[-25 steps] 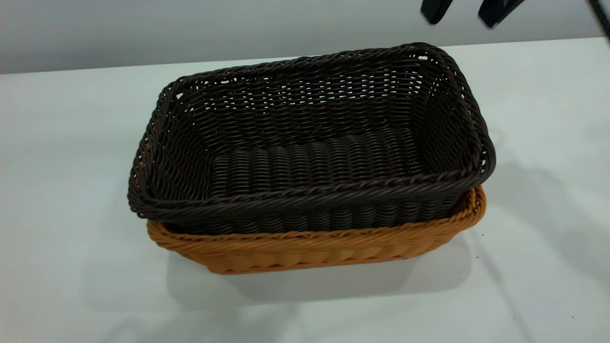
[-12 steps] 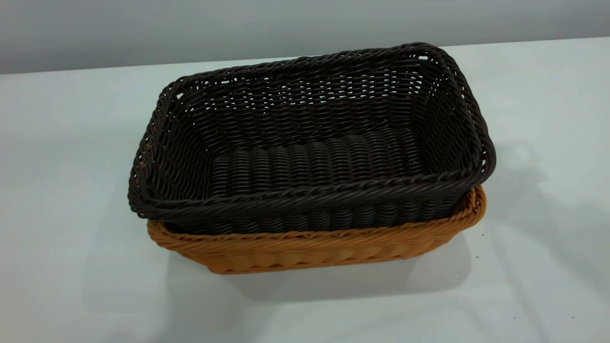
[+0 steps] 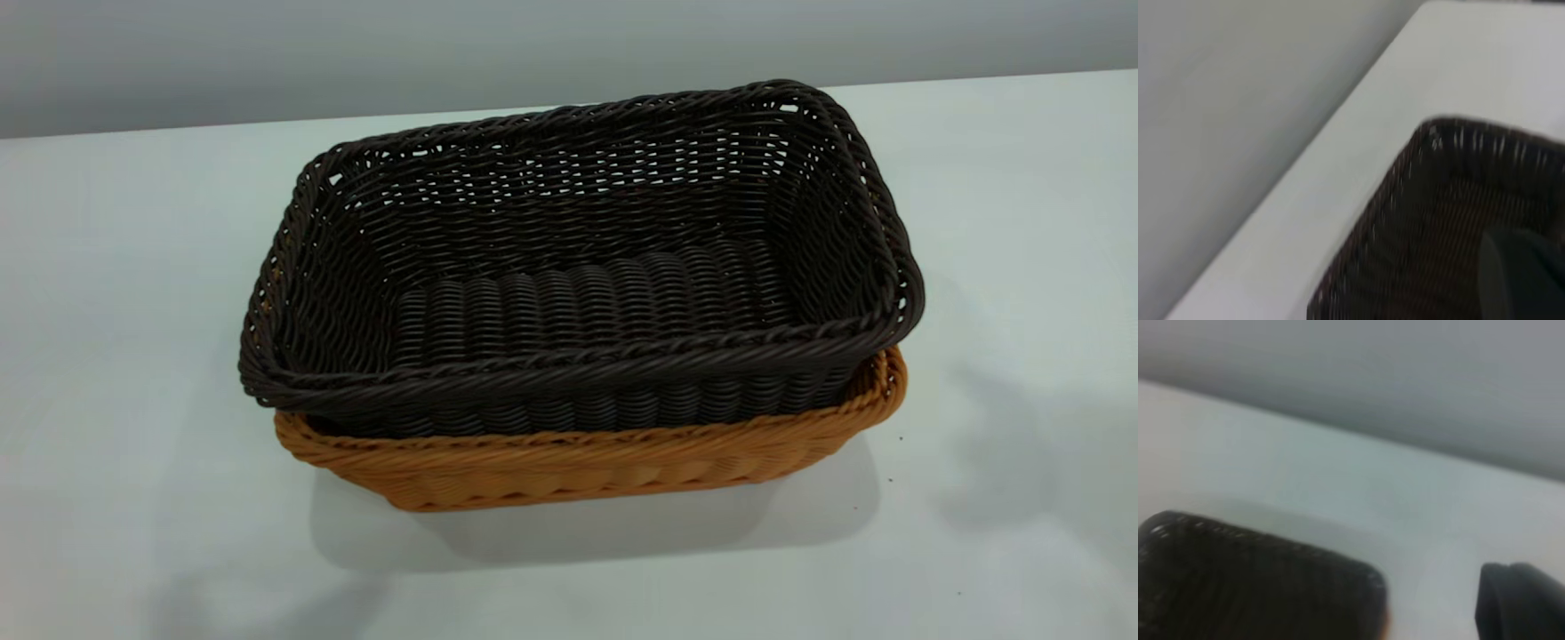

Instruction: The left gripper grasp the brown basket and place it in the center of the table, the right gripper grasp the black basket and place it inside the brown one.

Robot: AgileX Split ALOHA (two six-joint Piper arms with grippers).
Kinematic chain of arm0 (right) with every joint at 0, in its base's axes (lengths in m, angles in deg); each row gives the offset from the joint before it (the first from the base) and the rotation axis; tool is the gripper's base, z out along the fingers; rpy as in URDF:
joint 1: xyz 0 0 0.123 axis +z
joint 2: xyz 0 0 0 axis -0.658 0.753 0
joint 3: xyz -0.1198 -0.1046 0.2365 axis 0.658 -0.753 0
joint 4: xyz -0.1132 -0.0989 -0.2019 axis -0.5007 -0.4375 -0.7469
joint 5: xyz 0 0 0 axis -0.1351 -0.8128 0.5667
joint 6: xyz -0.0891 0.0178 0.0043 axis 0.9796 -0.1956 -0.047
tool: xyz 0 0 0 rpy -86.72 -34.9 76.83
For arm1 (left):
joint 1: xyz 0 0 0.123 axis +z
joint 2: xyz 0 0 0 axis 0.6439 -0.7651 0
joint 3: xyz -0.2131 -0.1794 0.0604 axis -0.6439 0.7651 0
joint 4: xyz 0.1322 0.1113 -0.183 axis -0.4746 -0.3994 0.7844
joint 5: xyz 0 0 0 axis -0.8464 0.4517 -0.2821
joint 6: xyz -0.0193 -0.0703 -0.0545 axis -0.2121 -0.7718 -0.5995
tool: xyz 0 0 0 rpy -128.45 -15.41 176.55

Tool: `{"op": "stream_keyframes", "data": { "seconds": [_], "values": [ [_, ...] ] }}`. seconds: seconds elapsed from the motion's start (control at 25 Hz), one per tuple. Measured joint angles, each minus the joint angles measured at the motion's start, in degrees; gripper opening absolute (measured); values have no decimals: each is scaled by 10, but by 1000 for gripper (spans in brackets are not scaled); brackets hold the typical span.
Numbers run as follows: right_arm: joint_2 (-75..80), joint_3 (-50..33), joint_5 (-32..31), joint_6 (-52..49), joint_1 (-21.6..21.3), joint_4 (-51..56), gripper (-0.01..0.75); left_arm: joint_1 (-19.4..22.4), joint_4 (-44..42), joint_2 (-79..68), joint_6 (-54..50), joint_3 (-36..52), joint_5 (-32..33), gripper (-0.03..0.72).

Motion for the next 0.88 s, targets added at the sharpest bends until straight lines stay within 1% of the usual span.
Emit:
{"op": "stream_keyframes", "data": {
  "seconds": [0.12, 0.2, 0.32, 0.48, 0.56, 0.68, 0.76, 0.88],
  "values": [
    [-72, -47, 25, -27, 0, -56, 6, 0, -65, 34, -78, 39, 3, -1],
    [-112, -76, 29, -46, 0, -85, 6, 0, -109, 55, -125, 57, 8, -1],
    [-177, -117, 32, -46, 0, -128, 5, 0, -160, 77, -192, 62, 34, -1],
    [-260, -168, 28, -46, 0, -148, 5, 0, -205, 84, -226, 62, 89, -1],
    [-292, -187, 14, -30, 0, -142, 5, 0, -207, 84, -226, 62, 108, -1],
    [-335, -211, -17, -13, 0, -120, 5, 0, -182, 84, -228, 62, 124, -1],
    [-364, -227, -37, 0, 0, -98, 5, 0, -167, 84, -229, 62, 126, -1],
    [-404, -248, -71, 32, 0, -56, 5, 0, -163, 84, -229, 62, 154, -1]
  ]
}}
